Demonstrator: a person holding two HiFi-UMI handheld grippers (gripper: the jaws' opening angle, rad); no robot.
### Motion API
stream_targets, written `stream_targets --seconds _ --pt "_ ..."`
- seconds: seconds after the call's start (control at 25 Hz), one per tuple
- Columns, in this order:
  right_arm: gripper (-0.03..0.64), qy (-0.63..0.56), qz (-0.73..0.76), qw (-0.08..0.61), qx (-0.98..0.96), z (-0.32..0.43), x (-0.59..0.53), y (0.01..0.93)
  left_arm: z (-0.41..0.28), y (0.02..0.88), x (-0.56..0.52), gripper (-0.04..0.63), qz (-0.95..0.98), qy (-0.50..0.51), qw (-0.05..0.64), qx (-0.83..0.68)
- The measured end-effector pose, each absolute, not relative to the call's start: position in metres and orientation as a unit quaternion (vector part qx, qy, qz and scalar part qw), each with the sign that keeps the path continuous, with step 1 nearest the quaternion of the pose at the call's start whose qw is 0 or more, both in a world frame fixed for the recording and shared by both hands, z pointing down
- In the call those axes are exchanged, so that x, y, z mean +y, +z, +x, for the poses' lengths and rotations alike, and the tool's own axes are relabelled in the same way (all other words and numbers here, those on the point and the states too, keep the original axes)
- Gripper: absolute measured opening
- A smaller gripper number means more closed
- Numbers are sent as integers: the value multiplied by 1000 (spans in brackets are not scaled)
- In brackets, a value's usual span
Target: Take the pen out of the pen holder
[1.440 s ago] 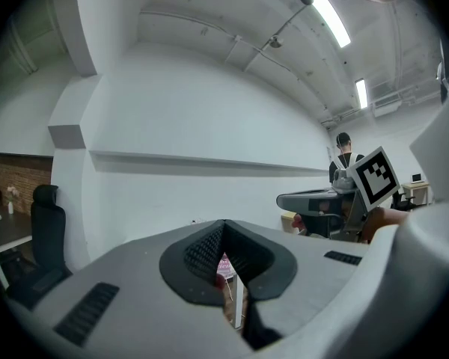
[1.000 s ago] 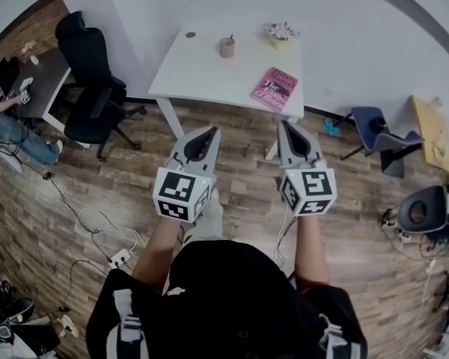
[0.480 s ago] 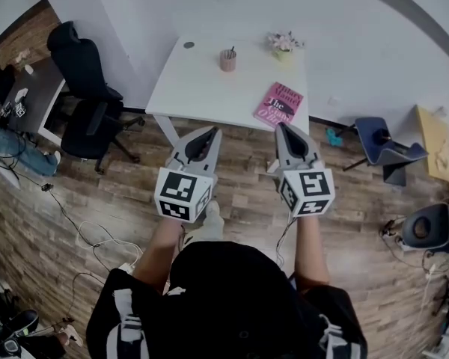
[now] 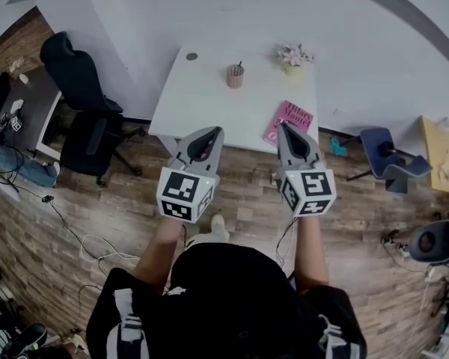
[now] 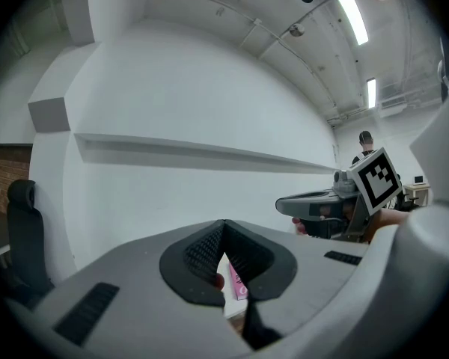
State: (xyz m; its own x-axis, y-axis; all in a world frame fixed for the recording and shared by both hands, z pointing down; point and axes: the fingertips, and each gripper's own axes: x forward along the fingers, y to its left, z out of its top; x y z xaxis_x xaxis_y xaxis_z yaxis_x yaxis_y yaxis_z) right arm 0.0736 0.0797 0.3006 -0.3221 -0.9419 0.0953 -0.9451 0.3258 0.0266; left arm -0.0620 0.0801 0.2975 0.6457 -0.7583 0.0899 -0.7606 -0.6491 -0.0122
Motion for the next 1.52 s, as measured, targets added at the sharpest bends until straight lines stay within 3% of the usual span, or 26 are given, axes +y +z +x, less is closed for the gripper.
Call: stream_targets --seconds 0.8,1.52 --pt "34 16 595 72 -800 29 -37 313 -104 310 -45 18 917 42 26 -395" --pt "34 19 571 74 -817 55 -116 326 -74 323 -114 18 909 52 31 -412"
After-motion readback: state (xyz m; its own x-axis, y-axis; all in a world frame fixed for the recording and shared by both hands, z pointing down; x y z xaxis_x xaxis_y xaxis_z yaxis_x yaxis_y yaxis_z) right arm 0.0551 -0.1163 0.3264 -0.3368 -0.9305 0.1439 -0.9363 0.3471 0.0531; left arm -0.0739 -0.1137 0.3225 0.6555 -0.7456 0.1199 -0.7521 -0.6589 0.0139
